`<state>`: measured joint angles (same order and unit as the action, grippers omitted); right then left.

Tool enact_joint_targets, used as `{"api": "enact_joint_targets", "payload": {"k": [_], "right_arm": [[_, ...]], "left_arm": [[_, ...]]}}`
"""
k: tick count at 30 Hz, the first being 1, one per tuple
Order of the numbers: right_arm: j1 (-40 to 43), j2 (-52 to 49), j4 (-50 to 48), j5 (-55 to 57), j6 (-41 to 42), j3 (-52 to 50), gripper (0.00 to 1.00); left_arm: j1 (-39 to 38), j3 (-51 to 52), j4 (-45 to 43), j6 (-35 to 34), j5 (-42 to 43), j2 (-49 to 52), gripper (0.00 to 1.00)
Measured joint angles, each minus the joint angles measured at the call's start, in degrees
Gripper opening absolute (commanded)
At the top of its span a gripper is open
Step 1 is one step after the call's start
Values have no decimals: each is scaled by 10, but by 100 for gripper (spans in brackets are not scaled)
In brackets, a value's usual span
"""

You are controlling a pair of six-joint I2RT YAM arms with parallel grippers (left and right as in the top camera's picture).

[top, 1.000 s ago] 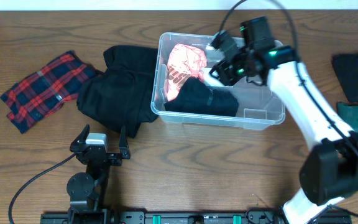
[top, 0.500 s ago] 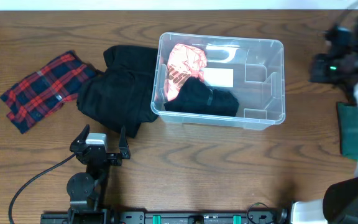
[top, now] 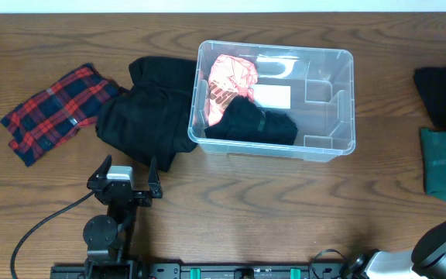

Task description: Pack container

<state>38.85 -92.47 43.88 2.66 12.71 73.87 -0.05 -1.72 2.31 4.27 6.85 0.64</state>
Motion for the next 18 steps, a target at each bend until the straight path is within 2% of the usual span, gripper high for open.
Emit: {"api": "enact_joint_targets", "payload": {"k": [10,18], "right_arm": [[39,-1,-111,4,50,-101,1],[24,-1,-212,-71,0,-103,1]], "left_arm": [[0,0,0,0,0,0,98],[0,0,0,0,0,0,98]]}}
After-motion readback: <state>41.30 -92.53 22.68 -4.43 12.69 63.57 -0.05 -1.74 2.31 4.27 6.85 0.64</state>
